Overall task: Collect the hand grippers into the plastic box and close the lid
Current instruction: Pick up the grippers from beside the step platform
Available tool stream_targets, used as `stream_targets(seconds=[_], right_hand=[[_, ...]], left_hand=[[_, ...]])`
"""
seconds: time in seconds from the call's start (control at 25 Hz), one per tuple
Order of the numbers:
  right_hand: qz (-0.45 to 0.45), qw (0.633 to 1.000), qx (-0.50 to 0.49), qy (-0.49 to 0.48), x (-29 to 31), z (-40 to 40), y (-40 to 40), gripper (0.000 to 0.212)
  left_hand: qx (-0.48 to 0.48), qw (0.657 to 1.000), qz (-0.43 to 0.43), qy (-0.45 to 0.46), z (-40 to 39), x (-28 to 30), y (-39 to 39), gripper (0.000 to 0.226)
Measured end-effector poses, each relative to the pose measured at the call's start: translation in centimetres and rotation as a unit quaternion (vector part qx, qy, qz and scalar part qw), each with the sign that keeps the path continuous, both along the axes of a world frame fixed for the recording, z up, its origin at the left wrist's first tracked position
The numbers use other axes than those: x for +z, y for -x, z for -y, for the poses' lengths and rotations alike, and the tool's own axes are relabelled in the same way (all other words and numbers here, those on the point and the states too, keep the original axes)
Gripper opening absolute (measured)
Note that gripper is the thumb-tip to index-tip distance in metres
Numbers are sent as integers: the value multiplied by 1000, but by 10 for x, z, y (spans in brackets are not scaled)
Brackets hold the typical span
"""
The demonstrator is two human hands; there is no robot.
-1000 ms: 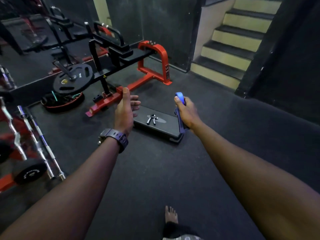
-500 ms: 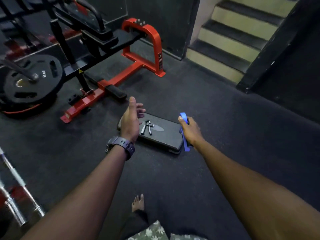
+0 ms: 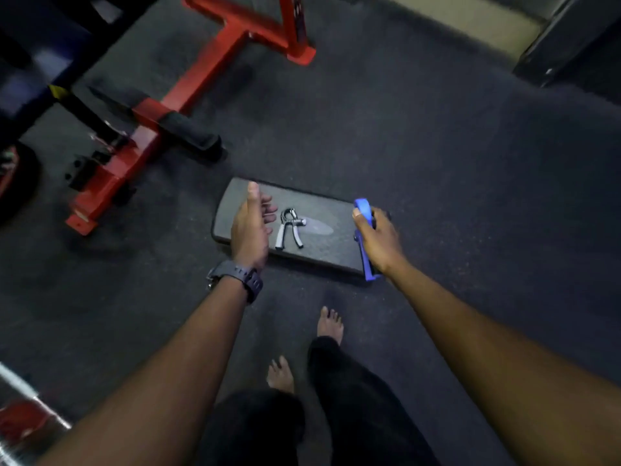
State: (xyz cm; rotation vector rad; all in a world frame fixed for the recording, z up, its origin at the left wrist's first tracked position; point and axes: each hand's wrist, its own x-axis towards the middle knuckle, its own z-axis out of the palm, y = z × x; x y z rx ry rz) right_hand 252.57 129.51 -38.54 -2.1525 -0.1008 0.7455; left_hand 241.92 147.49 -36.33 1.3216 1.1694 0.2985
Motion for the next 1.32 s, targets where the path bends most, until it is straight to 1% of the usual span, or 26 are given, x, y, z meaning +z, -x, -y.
stream_targets(seconds=[0.08,0.16,0.24,0.28,0.36,0.44,0.48,0.52,0.56,0.68,0.76,0.84,0.92,0.96,1.04,1.08,1.16,1.28,1.32], right_hand=[[-19,1000,-12,23,-64,-23,-21,30],[-31,999,-17,29,-131,-43,-38,28],[-34,999,-18,30,-181,-55,-49,27],[-36,999,-17,34,-206,-62,-54,31],[-37,998,-18,42,-260,-72,-62,36],[-45,998,-15,43,-307,-77,-66,37],[-45,998,-13,42,-323,-78,-67,37],[-43,998,-11,41,-334,-78,-67,36],[-42,998,-8,42,-341,-78,-67,36],[-38,998,-8,47,-348,-82,-68,37],[-35,998,-24,41,-328,-87,-67,37],[-40,998,-35,28,-294,-95,-63,36],[-38,999,-30,9,-247,-111,-61,34],[-30,999,-21,-11,-215,-124,-62,34],[-8,999,6,-53,-134,-157,-66,31],[0,997,23,-75,-85,-177,-68,29],[11,989,55,-133,19,-216,-64,24],[33,964,106,-241,157,-271,-46,13],[38,953,128,-272,201,-289,-36,12]], left_hand=[[-4,998,-59,-6,-17,-85,-19,67],[-37,992,-114,-29,-31,-171,-37,60],[-60,985,-157,-46,-45,-235,-54,46],[-74,978,-184,-63,-53,-269,-63,47],[-128,954,-253,-98,-68,-342,-80,63],[-182,912,-340,-139,-72,-404,-89,84],[-198,892,-372,-164,-69,-427,-92,92],[-201,879,-391,-186,-64,-440,-95,98],[-192,875,-395,-203,-61,-447,-97,100],[-190,899,-360,-160,-59,-450,-101,91],[-195,914,-325,-144,-68,-425,-99,87],[-172,932,-280,-151,-84,-380,-98,80],[-145,951,-227,-151,-106,-318,-96,67],[-131,958,-206,-152,-120,-279,-94,66],[-86,969,-153,-173,-155,-182,-88,67],[-56,973,-121,-187,-174,-128,-85,63],[7,976,-58,-211,-210,-14,-69,47],[64,966,23,-250,-240,147,-32,32],[88,958,27,-270,-244,197,-12,27]])
